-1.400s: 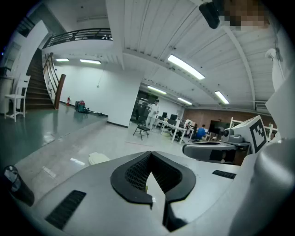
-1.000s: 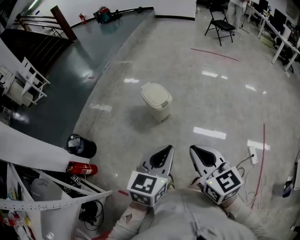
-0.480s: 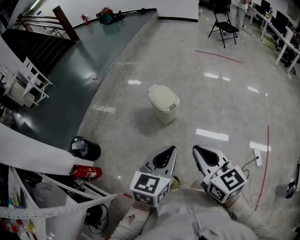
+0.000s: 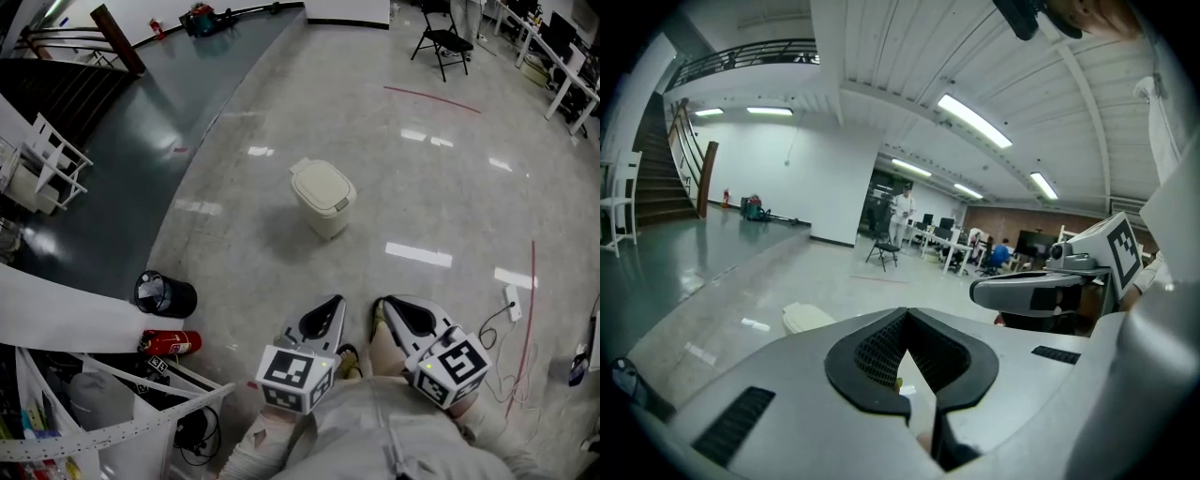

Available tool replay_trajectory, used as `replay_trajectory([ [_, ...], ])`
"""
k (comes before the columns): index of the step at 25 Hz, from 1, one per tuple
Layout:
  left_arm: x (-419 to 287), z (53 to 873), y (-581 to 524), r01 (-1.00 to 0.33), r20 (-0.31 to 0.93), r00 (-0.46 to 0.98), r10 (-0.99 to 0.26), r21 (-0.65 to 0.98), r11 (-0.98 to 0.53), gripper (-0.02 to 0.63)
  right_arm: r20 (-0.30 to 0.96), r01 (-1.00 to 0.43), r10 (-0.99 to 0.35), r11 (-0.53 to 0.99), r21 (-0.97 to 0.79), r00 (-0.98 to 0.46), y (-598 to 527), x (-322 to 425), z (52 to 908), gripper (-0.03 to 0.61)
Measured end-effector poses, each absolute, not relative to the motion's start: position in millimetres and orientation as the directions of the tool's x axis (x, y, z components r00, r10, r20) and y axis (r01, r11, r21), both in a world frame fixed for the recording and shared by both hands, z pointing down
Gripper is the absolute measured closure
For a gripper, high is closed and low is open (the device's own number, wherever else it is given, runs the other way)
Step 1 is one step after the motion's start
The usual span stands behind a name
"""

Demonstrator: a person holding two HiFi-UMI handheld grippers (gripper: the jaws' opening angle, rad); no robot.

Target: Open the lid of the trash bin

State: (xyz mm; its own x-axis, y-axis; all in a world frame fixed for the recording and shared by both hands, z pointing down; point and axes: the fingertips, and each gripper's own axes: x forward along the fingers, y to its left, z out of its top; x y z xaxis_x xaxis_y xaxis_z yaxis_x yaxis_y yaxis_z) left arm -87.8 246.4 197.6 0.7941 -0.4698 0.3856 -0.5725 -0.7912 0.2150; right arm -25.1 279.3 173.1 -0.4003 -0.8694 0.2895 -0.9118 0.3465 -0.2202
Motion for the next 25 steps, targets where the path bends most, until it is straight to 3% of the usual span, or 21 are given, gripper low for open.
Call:
replay_trajectory([
  [25,30,182,77,-0.667,0.383,0.726,-0.572,0.19,-0.72,0.609,0.294,-0.846,-0.794,0.487,-0.216,-0.532,93,80,169,0.574],
])
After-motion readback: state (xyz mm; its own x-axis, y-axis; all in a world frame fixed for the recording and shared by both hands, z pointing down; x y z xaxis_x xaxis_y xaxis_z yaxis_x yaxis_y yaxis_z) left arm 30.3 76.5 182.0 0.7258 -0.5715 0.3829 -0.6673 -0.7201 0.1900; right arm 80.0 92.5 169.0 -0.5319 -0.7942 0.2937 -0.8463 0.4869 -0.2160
